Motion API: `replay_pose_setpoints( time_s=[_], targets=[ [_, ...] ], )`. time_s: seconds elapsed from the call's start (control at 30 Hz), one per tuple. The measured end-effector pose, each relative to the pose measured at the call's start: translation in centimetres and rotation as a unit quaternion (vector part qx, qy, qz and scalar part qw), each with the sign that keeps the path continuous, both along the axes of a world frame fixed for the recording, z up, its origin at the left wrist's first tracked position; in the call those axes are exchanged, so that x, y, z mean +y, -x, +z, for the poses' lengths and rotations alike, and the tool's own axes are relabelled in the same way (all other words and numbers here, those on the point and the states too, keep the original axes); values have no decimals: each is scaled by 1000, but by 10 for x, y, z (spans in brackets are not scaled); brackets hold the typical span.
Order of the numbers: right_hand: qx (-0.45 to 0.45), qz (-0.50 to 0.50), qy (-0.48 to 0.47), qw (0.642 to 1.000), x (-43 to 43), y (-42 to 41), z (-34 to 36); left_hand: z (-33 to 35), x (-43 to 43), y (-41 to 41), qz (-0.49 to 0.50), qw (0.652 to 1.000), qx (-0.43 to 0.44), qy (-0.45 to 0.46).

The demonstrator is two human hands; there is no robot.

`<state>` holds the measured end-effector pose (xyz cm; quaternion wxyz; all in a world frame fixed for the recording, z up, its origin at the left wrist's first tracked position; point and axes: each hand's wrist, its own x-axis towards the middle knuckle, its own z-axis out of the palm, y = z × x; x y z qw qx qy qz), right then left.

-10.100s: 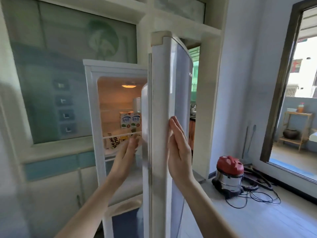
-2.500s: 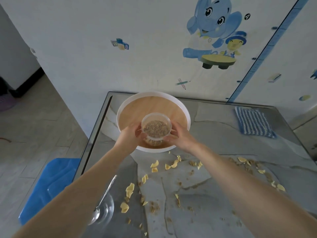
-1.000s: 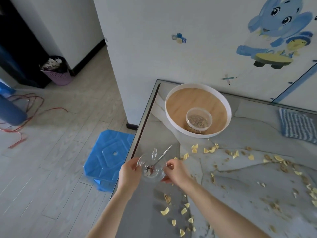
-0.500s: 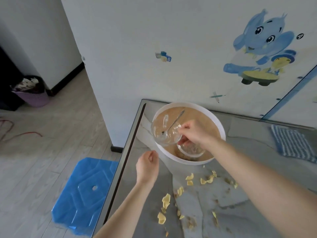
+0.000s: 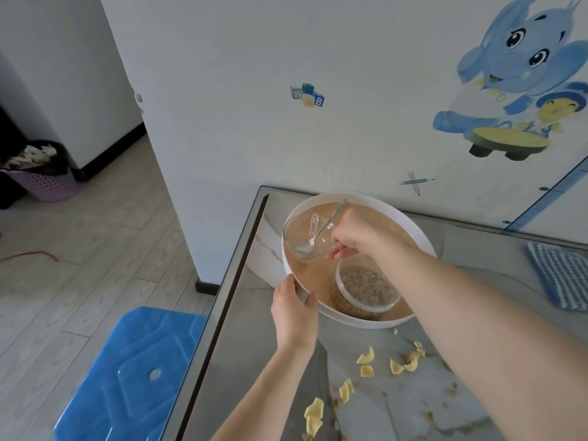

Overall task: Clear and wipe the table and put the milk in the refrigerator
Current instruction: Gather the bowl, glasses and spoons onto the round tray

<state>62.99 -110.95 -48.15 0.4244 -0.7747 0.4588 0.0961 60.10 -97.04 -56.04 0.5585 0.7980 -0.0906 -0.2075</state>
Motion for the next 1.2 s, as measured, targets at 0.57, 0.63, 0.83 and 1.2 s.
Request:
replay_pose_setpoints(
  time_s=[0.57, 0.63, 0.83, 1.2],
  targets=[
    [-29, 0, -10, 1000, 1, 10, 6, 2, 1, 7, -24, 1000, 6, 5],
    [-38, -5, -7, 999, 0, 9, 9, 3, 3, 4, -16, 1000, 11, 0],
    [-20, -13, 31, 999, -4, 23, 23, 15, 3, 0, -8, 999, 29, -37],
    [-62, -52, -13, 997, 13, 188, 64, 64, 41, 105, -153, 987, 23, -51]
  ],
)
